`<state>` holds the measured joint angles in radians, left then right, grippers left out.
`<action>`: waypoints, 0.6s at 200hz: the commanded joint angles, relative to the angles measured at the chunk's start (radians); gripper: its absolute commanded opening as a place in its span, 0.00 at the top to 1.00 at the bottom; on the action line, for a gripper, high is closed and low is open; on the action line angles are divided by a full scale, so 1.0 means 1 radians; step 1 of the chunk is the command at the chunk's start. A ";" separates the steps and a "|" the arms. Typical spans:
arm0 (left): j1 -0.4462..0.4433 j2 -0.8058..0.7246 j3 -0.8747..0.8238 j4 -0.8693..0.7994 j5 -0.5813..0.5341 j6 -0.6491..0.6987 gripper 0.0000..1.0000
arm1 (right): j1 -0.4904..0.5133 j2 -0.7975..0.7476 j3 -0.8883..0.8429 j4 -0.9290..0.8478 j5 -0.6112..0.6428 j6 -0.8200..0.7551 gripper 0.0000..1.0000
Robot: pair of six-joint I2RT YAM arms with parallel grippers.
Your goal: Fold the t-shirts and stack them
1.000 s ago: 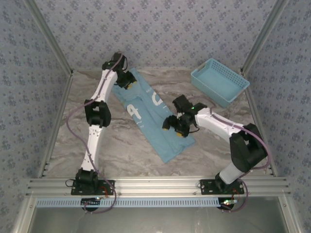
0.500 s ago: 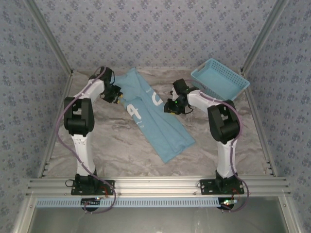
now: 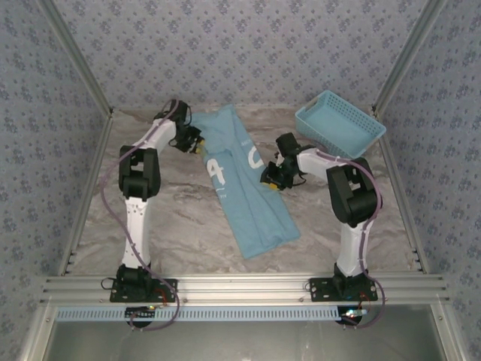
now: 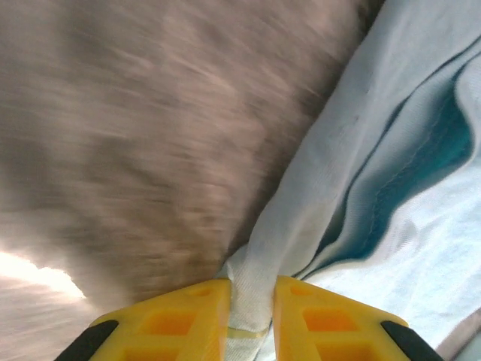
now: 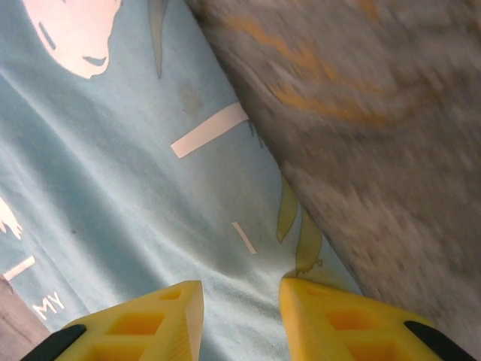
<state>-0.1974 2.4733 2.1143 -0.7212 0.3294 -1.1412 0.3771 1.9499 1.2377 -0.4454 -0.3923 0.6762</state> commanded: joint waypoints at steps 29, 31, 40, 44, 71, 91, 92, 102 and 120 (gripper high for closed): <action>-0.078 0.277 0.381 -0.108 0.082 0.034 0.77 | -0.004 -0.059 -0.231 0.092 0.033 0.285 0.62; -0.078 0.289 0.407 -0.115 0.083 0.034 0.77 | -0.005 -0.058 -0.231 0.092 0.031 0.288 0.62; -0.080 0.342 0.503 -0.134 0.094 0.035 0.76 | -0.007 -0.054 -0.231 0.102 0.021 0.311 0.62; -0.080 0.363 0.542 -0.140 0.100 0.034 0.75 | -0.008 -0.055 -0.233 0.113 0.016 0.323 0.61; -0.073 0.408 0.726 -0.222 0.086 0.066 0.69 | -0.004 -0.113 -0.218 0.109 0.054 0.303 0.56; -0.074 0.291 0.704 -0.342 -0.033 0.170 0.61 | -0.003 -0.217 -0.199 0.040 0.137 0.226 0.49; -0.074 0.284 0.699 -0.346 -0.038 0.174 0.60 | -0.004 -0.224 -0.198 0.036 0.140 0.223 0.49; -0.078 0.181 0.603 -0.381 -0.091 0.229 0.55 | -0.005 -0.275 -0.196 -0.003 0.163 0.197 0.45; -0.089 -0.081 0.178 -0.250 -0.085 0.285 0.53 | -0.005 -0.351 -0.210 -0.074 0.180 0.159 0.43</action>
<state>-0.2821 2.7186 2.6369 -0.9562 0.3141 -0.9859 0.3744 1.7172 1.0420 -0.3748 -0.3035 0.9058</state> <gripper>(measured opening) 0.462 0.565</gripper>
